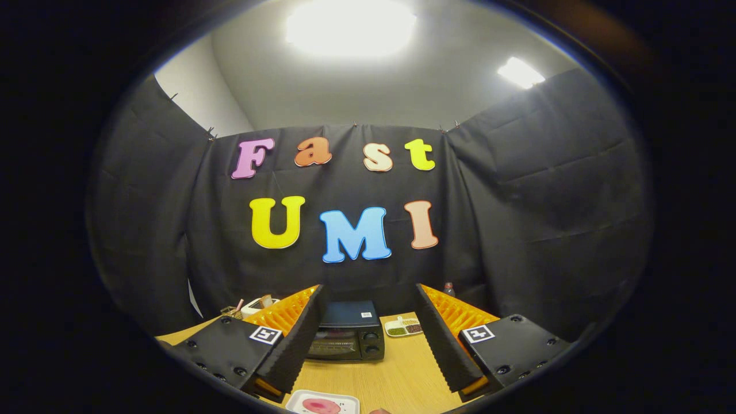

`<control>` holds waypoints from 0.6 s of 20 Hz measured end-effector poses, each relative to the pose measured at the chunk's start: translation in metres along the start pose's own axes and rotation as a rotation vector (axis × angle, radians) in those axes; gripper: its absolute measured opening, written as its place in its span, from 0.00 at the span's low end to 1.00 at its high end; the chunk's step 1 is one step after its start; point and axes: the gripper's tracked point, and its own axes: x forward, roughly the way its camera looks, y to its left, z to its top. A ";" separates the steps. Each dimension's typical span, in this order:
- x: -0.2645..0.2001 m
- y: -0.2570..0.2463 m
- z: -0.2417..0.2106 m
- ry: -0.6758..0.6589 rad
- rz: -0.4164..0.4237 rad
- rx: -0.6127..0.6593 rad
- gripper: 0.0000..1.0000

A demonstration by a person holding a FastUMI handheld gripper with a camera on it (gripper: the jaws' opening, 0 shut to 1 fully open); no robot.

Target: Open the toaster oven, put the food inside, and close the toaster oven door.

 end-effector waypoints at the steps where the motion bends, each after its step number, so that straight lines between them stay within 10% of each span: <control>1: 0.001 0.003 0.000 0.000 0.005 0.004 0.98; 12: 0.045 0.043 -0.026 0.027 0.039 0.033 0.98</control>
